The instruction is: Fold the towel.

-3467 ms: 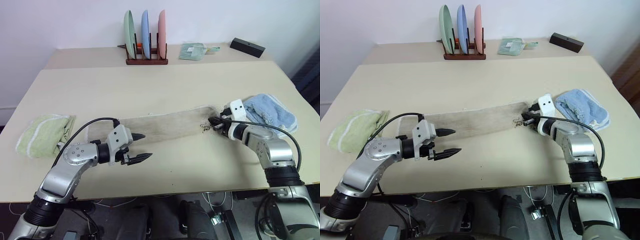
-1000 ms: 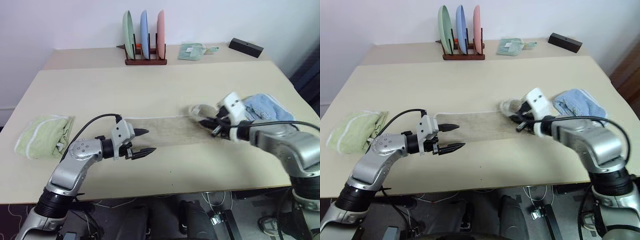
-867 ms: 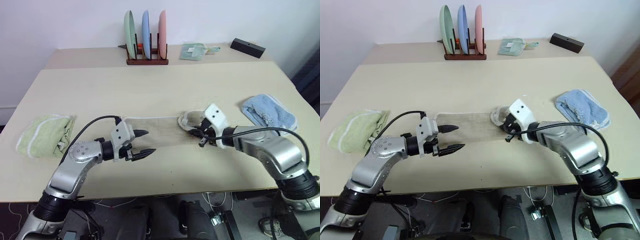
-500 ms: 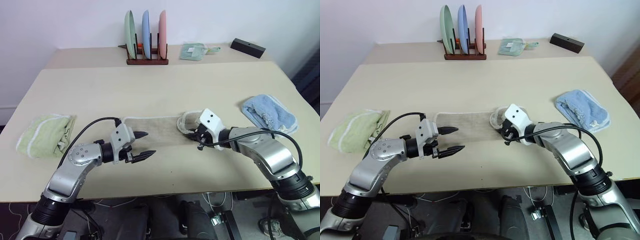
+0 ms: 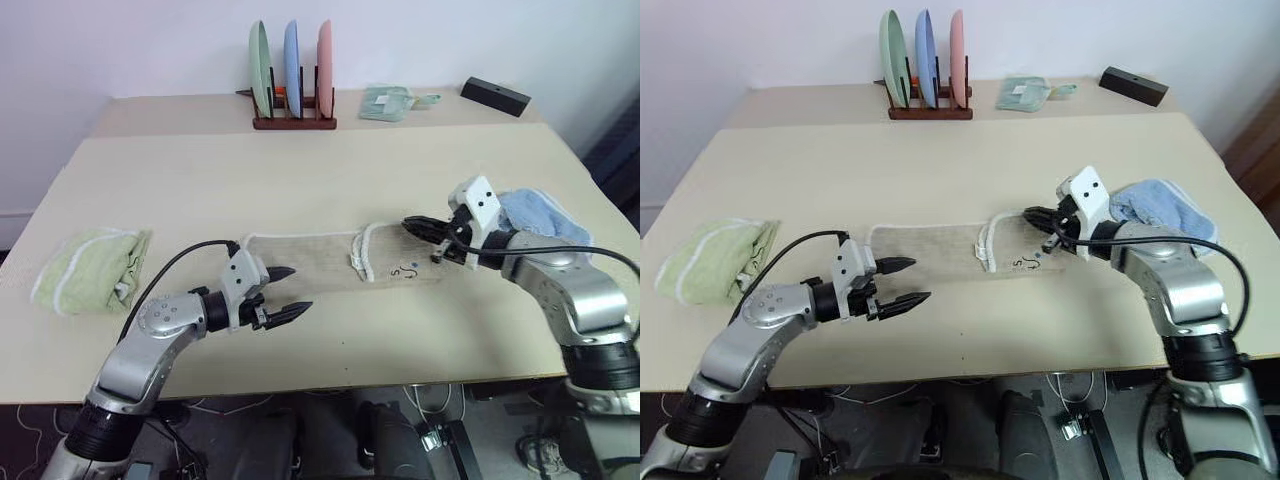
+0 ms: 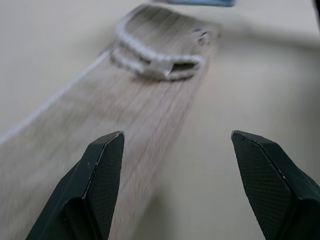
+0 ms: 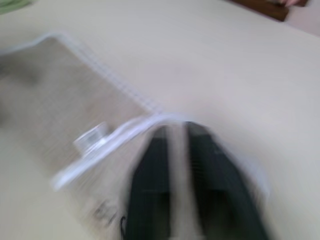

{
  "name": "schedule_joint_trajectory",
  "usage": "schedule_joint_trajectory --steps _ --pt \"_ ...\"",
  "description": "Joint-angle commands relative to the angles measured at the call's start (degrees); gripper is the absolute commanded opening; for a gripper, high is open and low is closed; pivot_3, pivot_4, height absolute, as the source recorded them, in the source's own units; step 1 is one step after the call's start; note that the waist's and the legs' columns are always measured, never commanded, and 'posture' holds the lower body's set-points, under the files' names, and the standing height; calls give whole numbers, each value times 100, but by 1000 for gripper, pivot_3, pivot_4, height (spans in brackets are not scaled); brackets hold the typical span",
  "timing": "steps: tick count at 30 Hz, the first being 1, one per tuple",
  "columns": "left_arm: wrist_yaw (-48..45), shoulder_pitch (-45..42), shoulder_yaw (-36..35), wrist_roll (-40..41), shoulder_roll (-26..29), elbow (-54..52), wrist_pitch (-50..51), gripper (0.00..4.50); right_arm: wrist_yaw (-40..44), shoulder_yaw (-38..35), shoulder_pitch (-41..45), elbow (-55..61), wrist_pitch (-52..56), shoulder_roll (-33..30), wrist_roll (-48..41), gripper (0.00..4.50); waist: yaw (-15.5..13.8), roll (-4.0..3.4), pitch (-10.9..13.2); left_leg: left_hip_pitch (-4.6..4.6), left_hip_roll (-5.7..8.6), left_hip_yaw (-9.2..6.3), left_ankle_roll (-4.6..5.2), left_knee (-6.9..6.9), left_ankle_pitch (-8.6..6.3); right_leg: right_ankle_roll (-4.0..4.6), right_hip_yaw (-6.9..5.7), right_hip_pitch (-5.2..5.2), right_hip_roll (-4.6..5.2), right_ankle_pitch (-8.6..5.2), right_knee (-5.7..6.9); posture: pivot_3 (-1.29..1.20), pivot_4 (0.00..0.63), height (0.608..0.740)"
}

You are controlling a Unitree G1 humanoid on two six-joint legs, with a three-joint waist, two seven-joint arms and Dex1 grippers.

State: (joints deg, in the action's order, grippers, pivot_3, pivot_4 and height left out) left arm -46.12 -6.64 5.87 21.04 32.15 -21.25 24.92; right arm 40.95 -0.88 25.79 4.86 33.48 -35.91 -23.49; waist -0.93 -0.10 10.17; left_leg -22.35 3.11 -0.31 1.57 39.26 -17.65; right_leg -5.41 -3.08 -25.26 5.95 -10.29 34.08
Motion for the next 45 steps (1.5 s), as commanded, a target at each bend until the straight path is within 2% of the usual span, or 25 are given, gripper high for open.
schedule_joint_trajectory --steps 1,4,10,16,17,19,20,21,23,25,31,34,40,41,42,45 --pt "313 314 -31 93 -96 -534 243 3517 -61 241 -44 -523 -662 379 364 64 20 2 -1 -5 2 0 -3 0 2 0 0 -2 1 0 -2 0 150 740" --pt "607 703 -50 108 -190 -908 406 3517 -57 449 -133 -969 -1147 622 690 64 34 2 0 -3 7 6 0 1 0 -1 5 -2 6 1 -6 0 150 740" --pt "1164 1202 -253 225 -430 -1332 668 3517 62 759 -321 -1400 -1722 688 1178 64 19 0 -1 5 6 1 26 1 -15 0 3 2 4 0 3 0 150 740" --pt "1746 1745 -536 340 -674 -1593 934 3517 166 304 -240 -965 -1716 801 749 64 25 -2 -2 9 4 1 24 1 -14 1 4 3 0 0 4 0 150 740" --pt "1948 1815 -756 589 -828 -1637 1162 3517 235 181 -185 -768 -1660 755 611 291 20 -2 -2 8 4 1 25 1 -14 1 4 3 0 0 4 0 150 740" --pt "2294 1903 -1190 1093 -1134 -1778 1498 4038 369 52 -90 -423 -1643 619 493 899 19 -2 -1 7 4 -1 26 1 -15 0 4 3 2 0 4 0 150 740" --pt "2461 1913 -1405 1401 -1292 -1836 1675 4384 418 11 -55 -286 -1604 573 431 1413 20 -2 -1 7 4 -1 26 1 -15 0 4 2 2 0 4 0 150 740" --pt "2575 1908 -1543 1607 -1391 -1881 1809 4500 449 -15 -39 -200 -1554 550 383 1834 17 -2 -1 7 4 -3 25 1 -15 0 3 2 2 0 4 0 150 740" --pt "2925 1932 -1798 1928 -1560 -1898 2167 4500 621 52 62 119 -1480 392 359 2867 15 -1 -2 7 4 -6 25 1 -15 0 2 3 1 0 4 0 150 740" --pt "3220 1905 -1923 2136 -1608 -1830 2551 4500 703 198 158 293 -1526 291 493 2867 18 -1 -2 8 4 -5 25 1 -15 0 2 3 1 0 4 0 150 740" --pt "4875 1007 -2757 3614 -2539 -1113 3328 4500 652 399 222 272 -1570 402 603 2867 -8 3 -4 11 6 -11 19 8 -12 0 -1 14 1 1 7 0 150 740" --pt "5209 639 -2793 3959 -2624 -897 3469 4500 661 478 125 282 -1639 427 642 2867 9 3 -5 11 7 -10 -13 8 6 0 0 13 1 1 7 0 150 740" --pt "5694 137 -2687 4354 -2733 -360 3556 4500 655 564 -47 335 -1818 486 767 2867 1 4 -5 12 8 -10 -15 8 8 0 0 15 0 0 6 0 150 740" --pt "5727 106 -2678 4345 -2723 -319 3520 4005 656 573 -90 339 -1860 470 797 2930 2 4 -5 11 8 -10 -15 8 8 0 0 15 0 0 7 0 150 740" --pt "5755 87 -2674 4362 -2709 -292 3494 3721 654 579 -128 346 -1896 458 821 2930 5 4 -5 11 8 -10 -15 8 8 0 0 14 0 0 6 0 150 740" --pt "5788 65 -2706 4425 -2684 -252 3386 2241 634 566 -245 390 -1942 438 858 2930 4 4 -5 11 8 -10 -16 8 8 1 0 14 0 0 5 0 150 740"
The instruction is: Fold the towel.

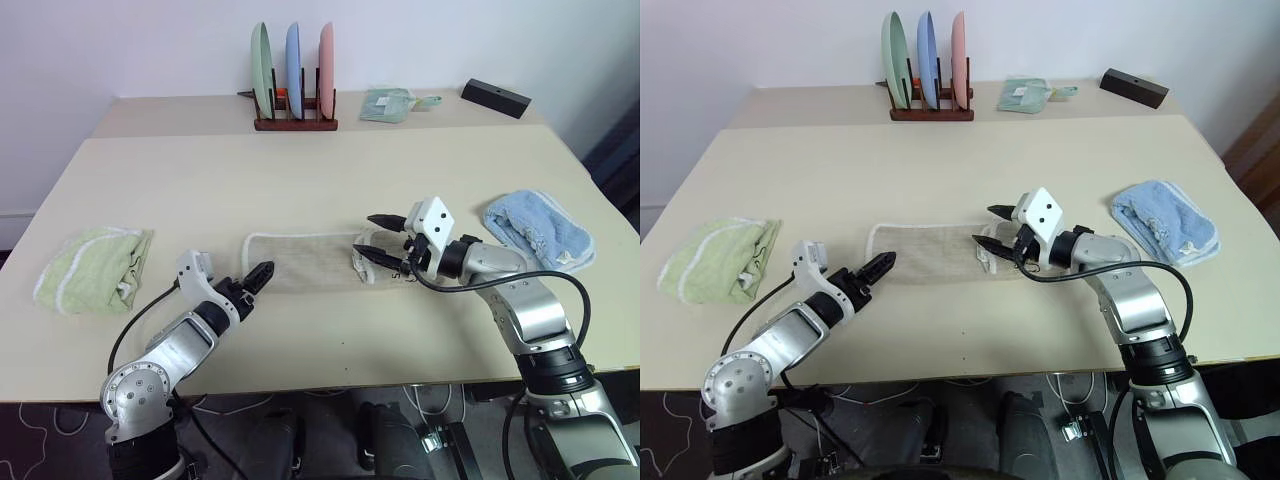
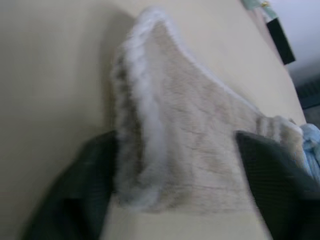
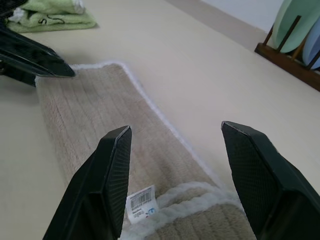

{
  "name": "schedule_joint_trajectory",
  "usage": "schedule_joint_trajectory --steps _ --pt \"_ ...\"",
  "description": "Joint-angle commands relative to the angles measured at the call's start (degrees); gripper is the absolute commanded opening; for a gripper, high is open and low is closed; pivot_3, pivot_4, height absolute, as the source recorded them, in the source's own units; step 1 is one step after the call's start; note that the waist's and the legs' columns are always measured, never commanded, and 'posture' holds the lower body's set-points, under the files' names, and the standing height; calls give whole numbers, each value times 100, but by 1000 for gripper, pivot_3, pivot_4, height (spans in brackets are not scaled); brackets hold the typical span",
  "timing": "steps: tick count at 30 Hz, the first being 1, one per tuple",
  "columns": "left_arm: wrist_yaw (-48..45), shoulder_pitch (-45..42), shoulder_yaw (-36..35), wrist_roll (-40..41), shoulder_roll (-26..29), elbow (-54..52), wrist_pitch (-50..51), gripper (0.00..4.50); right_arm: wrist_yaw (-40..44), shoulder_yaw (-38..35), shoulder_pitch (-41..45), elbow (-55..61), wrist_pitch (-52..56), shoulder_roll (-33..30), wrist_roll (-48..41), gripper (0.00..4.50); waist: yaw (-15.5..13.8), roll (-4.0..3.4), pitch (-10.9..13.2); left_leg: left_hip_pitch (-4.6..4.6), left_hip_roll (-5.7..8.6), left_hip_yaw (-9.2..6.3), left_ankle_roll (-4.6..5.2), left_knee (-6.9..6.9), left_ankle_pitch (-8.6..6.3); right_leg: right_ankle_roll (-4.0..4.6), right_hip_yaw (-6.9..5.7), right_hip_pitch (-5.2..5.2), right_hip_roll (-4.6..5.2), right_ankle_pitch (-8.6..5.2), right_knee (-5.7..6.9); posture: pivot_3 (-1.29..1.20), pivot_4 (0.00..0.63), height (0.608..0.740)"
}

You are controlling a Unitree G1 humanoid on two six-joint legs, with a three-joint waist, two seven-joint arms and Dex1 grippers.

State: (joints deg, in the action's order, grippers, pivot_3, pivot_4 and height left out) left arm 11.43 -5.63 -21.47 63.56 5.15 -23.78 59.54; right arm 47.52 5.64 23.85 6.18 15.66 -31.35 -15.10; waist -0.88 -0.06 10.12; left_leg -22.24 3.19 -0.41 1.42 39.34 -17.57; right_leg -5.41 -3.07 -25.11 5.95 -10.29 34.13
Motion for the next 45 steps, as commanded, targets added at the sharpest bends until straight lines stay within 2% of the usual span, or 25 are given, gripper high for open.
schedule_joint_trajectory --steps 1,4,5,9,13,17,19,21,22,26,30,35,40,41,42,45 --pt "27 -44 4 208 27 17 -113 1724 -30 -89 -103 274 -180 -26 49 2930 2 0 0 0 0 0 0 0 0 0 0 0 0 0 0 0 150 740" --pt "-6 -53 -34 290 90 38 -190 189 -35 -90 -245 311 -230 -59 119 2930 9 1 0 0 0 0 0 0 0 0 0 -1 0 0 0 0 150 740" --pt "-37 -53 -33 289 125 24 -224 41 -37 -97 -283 317 -247 -68 131 2930 10 1 0 0 -1 0 0 -1 0 0 0 -1 -1 0 0 0 150 740" --pt "-714 -63 20 -121 575 -382 -800 41 -89 -177 -390 238 -320 -118 217 2930 14 1 1 0 -1 1 -1 -1 1 1 1 -3 -1 -1 0 0 150 740" --pt "-1180 -183 -731 343 1313 -362 -1130 41 -150 -385 -420 -114 -506 -250 308 2930 15 1 1 -1 -1 2 -3 -3 1 5 2 -4 -1 -2 -1 0 150 740" --pt "-1716 -346 -949 490 2193 -230 -1126 41 -222 -501 -378 -514 -779 -351 473 2930 11 1 1 -1 -1 3 -4 -5 1 6 2 -6 -2 -3 -1 0 150 740" --pt "-2256 -652 -470 191 2742 -311 -1036 41 -370 -550 -273 -791 -883 -341 580 2930 -8 9 5 -1 0 4 -4 -4 1 6 1 -4 -1 -3 0 0 150 740" --pt "-2779 -1499 876 -475 2971 -294 -916 41 -453 -556 -193 -986 -925 -284 621 2930 -62 9 5 0 5 3 -4 -4 2 6 0 2 0 -3 0 0 150 740" --pt "-2927 -1752 1292 -716 2998 -251 -914 41 -464 -543 -174 -1034 -947 -268 634 2930 -121 12 5 0 8 -2 -3 -3 2 6 -1 7 0 -3 -4 0 150 740" --pt "-3560 -2745 2895 -1666 2679 169 -1026 41 -564 -529 -147 -1077 -961 -220 704 2930 -100 8 3 21 11 13 4 -5 -2 1 17 24 -4 1 -11 0 150 740" --pt "-3999 -3177 3989 -2424 2410 662 -933 41 -695 -577 -191 -893 -840 -214 711 2930 -4 9 4 16 3 12 3 -15 -1 0 16 17 -10 1 -10 0 150 740" --pt "-4168 -3283 4520 -3284 2312 1168 -1038 41 -767 -638 -293 -727 -752 -267 684 2930 45 9 5 18 -1 12 2 -16 0 -3 17 13 -10 -2 -11 0 150 740" --pt "-4466 -3139 4650 -3692 2331 1175 -1026 41 -826 -638 -304 -742 -768 -257 709 2930 15 9 5 17 0 12 4 -12 -1 -3 18 13 -9 -2 -10 0 150 740" --pt "-4518 -3102 4646 -3742 2338 1146 -1006 685 -831 -630 -298 -755 -777 -252 713 2930 13 10 5 16 0 11 4 -12 -1 -3 17 13 -9 -2 -10 0 150 740" --pt "-4557 -3077 4638 -3785 2335 1129 -992 1051 -835 -624 -295 -763 -783 -249 715 2930 15 10 5 16 0 11 4 -12 -1 -3 17 13 -8 -2 -10 0 150 740" --pt "-4659 -2936 4484 -3825 2351 977 -981 2564 -835 -553 -218 -902 -884 -205 768 2930 20 10 5 16 0 10 4 -11 -1 -3 17 13 -7 -2 -10 0 150 740"
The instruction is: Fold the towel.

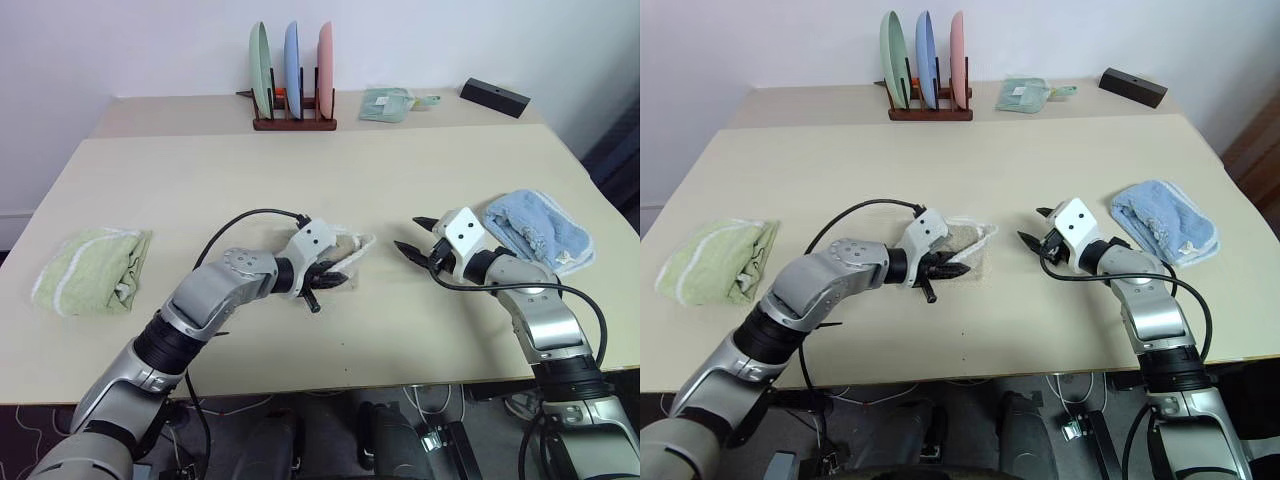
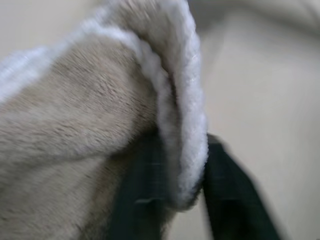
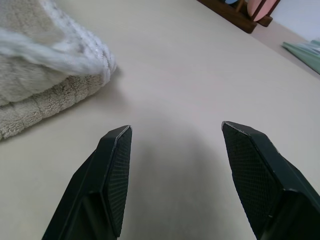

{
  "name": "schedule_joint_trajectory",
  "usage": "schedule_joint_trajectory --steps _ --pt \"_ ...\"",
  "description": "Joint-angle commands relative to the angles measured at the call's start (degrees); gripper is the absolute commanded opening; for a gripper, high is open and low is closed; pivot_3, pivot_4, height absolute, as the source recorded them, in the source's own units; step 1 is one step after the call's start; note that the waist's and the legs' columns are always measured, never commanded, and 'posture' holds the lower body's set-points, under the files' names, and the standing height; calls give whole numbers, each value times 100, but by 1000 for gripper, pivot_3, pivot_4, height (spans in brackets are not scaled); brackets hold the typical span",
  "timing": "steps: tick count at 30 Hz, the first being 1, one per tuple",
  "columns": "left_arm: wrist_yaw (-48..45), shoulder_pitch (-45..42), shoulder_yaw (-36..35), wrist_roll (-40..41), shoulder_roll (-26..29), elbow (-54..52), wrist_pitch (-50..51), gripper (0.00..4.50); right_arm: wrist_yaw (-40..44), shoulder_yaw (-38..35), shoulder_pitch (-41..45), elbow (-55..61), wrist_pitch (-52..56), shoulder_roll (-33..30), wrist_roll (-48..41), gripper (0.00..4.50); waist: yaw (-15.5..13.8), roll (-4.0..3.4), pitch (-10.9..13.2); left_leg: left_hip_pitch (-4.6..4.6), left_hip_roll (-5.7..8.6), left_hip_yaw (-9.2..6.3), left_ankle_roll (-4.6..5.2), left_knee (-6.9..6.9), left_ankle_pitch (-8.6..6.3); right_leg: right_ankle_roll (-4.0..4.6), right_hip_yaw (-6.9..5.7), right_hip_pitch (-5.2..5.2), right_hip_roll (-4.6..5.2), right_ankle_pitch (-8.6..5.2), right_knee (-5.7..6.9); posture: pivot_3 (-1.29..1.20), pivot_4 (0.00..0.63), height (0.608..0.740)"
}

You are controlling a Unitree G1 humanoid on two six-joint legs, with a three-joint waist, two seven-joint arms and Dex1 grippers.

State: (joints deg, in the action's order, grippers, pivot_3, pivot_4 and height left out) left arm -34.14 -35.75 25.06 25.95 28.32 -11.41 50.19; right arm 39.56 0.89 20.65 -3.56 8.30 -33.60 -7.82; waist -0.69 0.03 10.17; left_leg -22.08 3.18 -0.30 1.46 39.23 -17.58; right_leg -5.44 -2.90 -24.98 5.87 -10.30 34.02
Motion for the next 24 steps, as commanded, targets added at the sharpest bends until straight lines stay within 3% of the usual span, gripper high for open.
schedule_joint_trajectory --steps 1,3,8,11,15,18,24 --pt "-157 147 -463 199 -31 -446 33 3104 -34 -52 155 0 -183 37 62 2930 2 0 0 0 0 0 0 0 0 0 0 0 0 0 0 0 150 740" --pt "-223 257 -1014 705 -188 -761 172 3996 -25 -25 227 -87 -224 53 89 2930 6 1 1 -1 -1 -1 0 0 0 0 1 -2 0 0 1 0 150 740" --pt "42 464 -2308 1462 -336 -1236 415 3996 57 -29 371 -230 -293 4 89 2930 6 1 1 -7 -2 -1 -4 1 2 0 1 -11 1 0 5 0 150 740" --pt "72 600 -2835 1816 -244 -1427 486 4046 192 -34 450 -249 -255 -34 21 2017 2 0 1 -7 -1 -1 -5 1 3 0 1 -11 1 0 5 0 150 740" --pt "436 974 -3154 1045 186 -1133 -44 2722 338 -155 752 160 368 180 -535 27 18 0 1 -7 -1 -1 -6 2 3 0 1 -11 0 0 6 0 150 740" --pt "334 1285 -2876 725 295 -945 -353 1182 262 -155 876 801 1366 583 -1280 0 9 0 0 -5 -3 -2 -9 -2 5 1 1 -13 -3 0 9 0 150 740" --pt "68 1376 -2339 420 19 -497 -769 1182 -21 491 1104 1078 2442 1212 -1361 0 -24 1 0 -15 4 -8 -5 5 2 2 0 -14 5 1 7 0 150 740"
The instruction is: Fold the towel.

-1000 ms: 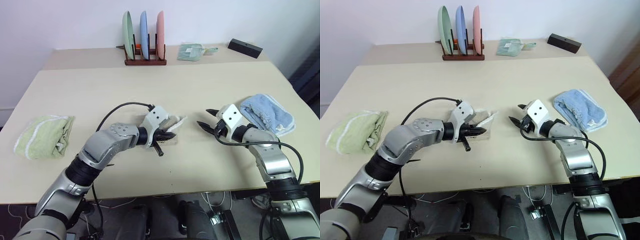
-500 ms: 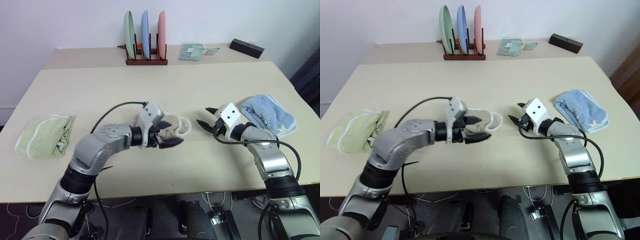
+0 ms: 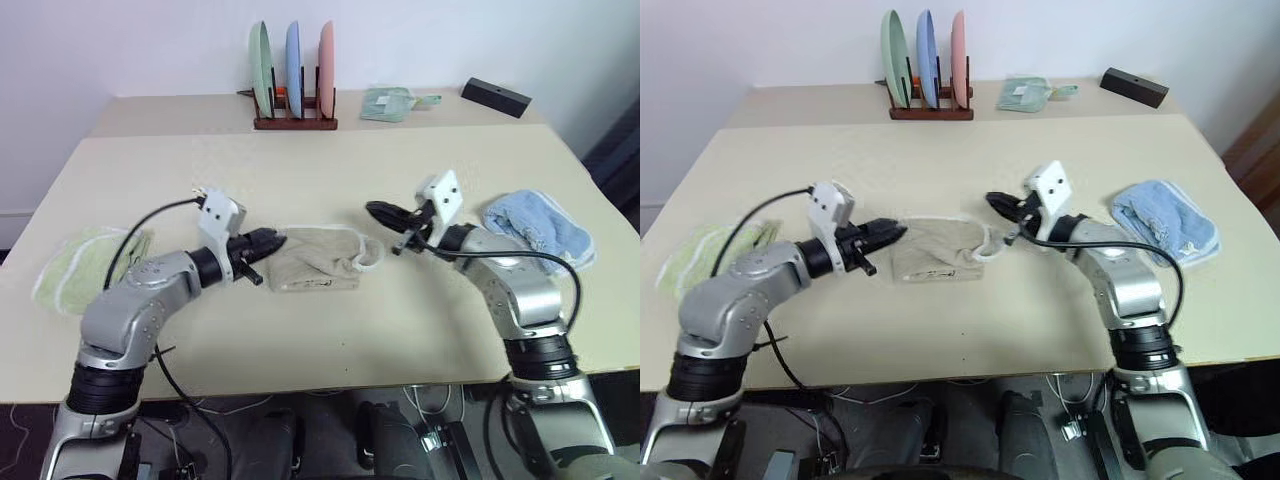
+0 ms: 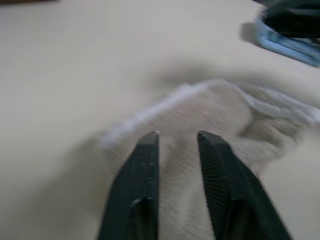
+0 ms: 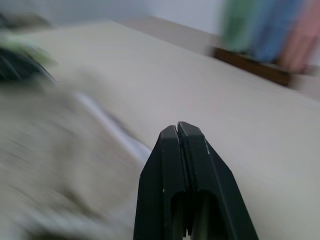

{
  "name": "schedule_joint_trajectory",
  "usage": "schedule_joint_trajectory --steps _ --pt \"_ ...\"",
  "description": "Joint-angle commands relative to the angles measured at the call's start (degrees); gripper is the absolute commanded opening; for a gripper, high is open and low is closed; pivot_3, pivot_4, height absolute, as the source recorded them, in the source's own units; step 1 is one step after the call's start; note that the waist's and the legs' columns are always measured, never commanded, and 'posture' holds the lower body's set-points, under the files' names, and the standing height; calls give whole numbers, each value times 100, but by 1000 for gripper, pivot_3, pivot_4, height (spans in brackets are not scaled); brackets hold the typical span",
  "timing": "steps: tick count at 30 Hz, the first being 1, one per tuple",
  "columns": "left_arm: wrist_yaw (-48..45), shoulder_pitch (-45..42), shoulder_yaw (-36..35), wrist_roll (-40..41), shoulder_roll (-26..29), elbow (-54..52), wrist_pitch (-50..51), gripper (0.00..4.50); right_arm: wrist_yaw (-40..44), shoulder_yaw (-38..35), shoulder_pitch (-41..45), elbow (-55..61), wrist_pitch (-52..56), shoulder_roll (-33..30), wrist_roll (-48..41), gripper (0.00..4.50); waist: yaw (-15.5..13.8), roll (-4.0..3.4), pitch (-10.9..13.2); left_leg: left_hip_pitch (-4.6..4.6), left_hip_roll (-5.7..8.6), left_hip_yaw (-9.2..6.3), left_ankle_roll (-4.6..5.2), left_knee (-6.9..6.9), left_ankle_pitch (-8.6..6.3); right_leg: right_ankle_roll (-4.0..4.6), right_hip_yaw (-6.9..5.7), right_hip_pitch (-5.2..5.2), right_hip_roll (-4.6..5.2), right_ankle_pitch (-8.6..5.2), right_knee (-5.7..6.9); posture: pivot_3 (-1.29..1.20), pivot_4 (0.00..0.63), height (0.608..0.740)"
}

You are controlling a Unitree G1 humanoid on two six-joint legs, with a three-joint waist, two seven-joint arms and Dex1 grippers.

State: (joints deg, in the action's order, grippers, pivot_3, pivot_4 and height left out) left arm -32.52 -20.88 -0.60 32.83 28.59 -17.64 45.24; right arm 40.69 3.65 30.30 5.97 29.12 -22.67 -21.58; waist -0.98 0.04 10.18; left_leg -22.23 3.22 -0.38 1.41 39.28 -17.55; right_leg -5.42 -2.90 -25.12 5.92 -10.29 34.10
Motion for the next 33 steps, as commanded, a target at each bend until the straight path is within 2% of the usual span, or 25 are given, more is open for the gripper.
schedule_joint_trajectory --steps 1,9,18,21,26,28,29,30,33 --pt "-132 -102 352 -408 28 226 -338 1182 -132 359 134 94 367 164 107 0 14 0 0 0 2 0 0 0 0 0 0 0 1 0 1 0 150 740" --pt "-409 343 707 -960 133 696 -733 1182 114 1173 -468 -470 -250 -143 984 0 36 0 0 -3 1 4 -1 -6 0 0 0 -12 -3 0 2 0 150 740" --pt "-334 655 528 -1013 -182 774 -1118 1182 76 996 -510 -766 -513 -109 1113 0 27 -1 -6 5 -1 4 -1 -4 0 0 1 -5 -2 0 5 0 150 740" --pt "-319 681 205 -774 -348 600 -1266 1115 300 736 -506 -426 -363 -198 773 781 24 -1 -6 5 -1 3 -1 -4 0 0 0 -5 -2 0 5 0 150 740" --pt "-463 736 -250 -387 -381 71 -1385 1115 601 235 -525 228 197 -464 159 3207 26 0 -5 -3 -2 3 0 -4 -1 0 1 -12 -1 0 5 0 150 740" --pt "-608 873 -441 -301 -156 -236 -1405 1115 358 -367 -446 459 1012 -500 -438 4220 29 0 -5 -4 -2 3 1 -4 -1 0 1 -13 -1 0 4 0 150 740" --pt "-663 936 -503 -277 -58 -337 -1407 1115 251 -581 -415 537 1330 -513 -642 4457 29 0 -5 -4 -3 2 1 -4 -1 0 1 -13 0 0 4 0 150 740" --pt "-692 977 -533 -265 2 -389 -1409 1115 172 -699 -395 588 1537 -519 -760 4457 29 0 -5 -5 -4 2 3 -4 -3 0 2 -14 0 0 3 0 150 740" --pt "-889 1240 -544 -496 430 -410 -1536 1115 -408 -1244 -214 129 3287 -357 -1344 4457 35 0 -5 -5 -5 1 25 -5 -16 2 7 -15 1 0 3 0 150 740"
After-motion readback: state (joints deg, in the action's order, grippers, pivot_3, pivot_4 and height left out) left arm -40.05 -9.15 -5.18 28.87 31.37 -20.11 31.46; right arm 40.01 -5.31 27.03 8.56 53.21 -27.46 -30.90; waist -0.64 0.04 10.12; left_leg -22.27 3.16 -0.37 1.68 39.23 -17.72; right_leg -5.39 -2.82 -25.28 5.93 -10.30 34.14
